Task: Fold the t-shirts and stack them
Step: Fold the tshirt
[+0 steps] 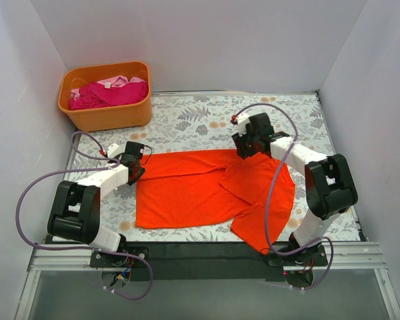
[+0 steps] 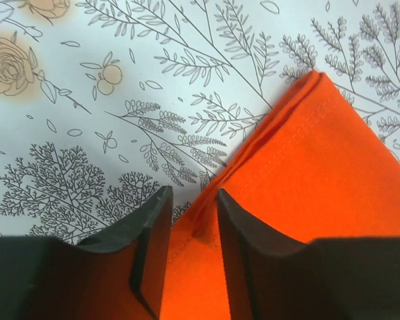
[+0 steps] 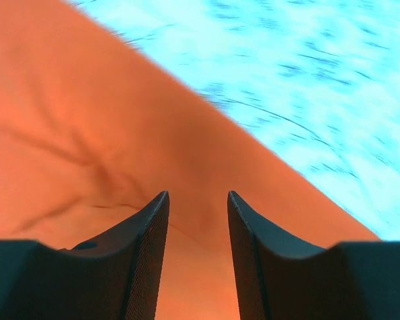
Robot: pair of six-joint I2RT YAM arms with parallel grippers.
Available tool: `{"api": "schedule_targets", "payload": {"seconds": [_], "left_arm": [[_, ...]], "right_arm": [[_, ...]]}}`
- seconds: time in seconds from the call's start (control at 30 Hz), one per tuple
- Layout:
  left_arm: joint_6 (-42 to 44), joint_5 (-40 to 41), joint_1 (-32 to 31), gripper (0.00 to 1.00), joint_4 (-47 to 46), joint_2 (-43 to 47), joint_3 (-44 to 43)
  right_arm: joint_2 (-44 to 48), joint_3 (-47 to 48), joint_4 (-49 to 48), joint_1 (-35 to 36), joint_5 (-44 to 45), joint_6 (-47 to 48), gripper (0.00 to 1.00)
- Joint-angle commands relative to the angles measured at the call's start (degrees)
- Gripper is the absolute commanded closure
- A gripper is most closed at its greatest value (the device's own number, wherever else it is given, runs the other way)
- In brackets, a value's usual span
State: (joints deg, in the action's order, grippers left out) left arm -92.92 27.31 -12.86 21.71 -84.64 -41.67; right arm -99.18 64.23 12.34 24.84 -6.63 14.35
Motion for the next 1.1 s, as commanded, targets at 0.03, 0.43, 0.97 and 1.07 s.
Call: {"api": "schedule_targets", "payload": {"seconds": [0.03,0.43,0.97,1.07], "left_arm": [[1.3,4.0,0.7,0.62,-1.1,2.2,-0.7],[11.2,-6.6,0.4,0.30,-3.2,6.5,-9.3],[10.4,-8.6,0.0,0.34,-6.3,-16.4,-16.4],[11.2,-8.1,0.6,0.35,-6.3,-19.2,-18.1]], "right_arm": [[6.2,-1.8,-4.9,-8.0,0.8,-11.9,0.58],[7.3,-6.5,-5.6,-20.9,-1.7,-25.6,0.59],[-2.9,-4.3,-5.8,-29.0,-2.0,-24.0,0.59],[-5.1,-2.6,-5.7,-30.0,-1.5,-22.6,0.59]]}}
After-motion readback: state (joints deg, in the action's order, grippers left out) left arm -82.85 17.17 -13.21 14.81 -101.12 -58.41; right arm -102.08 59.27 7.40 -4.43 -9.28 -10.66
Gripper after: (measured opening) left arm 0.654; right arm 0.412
